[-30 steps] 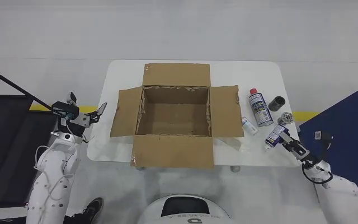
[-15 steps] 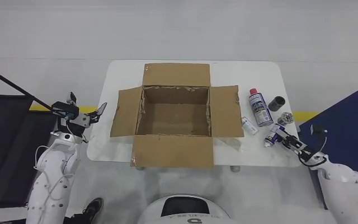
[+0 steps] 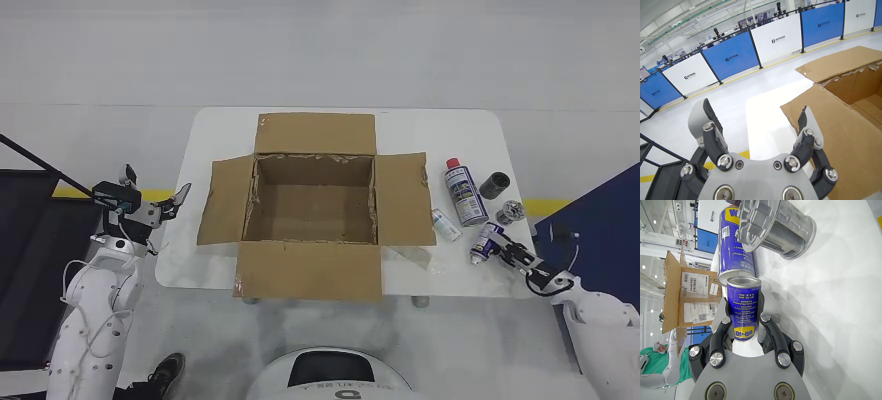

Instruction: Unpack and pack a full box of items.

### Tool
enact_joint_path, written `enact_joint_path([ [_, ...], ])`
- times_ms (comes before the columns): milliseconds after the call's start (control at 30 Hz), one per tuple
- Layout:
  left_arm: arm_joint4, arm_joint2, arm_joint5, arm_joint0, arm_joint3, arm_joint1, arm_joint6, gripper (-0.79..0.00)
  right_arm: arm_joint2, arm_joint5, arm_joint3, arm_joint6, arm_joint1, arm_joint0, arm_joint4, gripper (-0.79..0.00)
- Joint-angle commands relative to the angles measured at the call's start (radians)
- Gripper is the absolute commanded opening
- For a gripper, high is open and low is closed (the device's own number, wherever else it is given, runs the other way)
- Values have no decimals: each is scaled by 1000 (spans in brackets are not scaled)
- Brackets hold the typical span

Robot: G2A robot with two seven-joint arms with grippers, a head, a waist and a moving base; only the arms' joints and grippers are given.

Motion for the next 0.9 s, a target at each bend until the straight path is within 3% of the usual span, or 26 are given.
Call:
enact_joint_path([
  [0,0,0,0,0,0,0,0,0,0,6,-12,-5,0,-8,-3,-668],
  [167,0,0,0,0,0,0,0,0,7,18,-37,-21,1,-29,-8,-591],
  [300,0,0,0,0,0,0,0,0,17,22,-59,-32,2,-48,-12,-434],
  [433,0,0,0,0,0,0,0,0,23,27,-82,-35,3,-62,-15,-376],
  [867,0,0,0,0,0,0,0,0,48,11,-115,-73,3,-96,-14,-397],
])
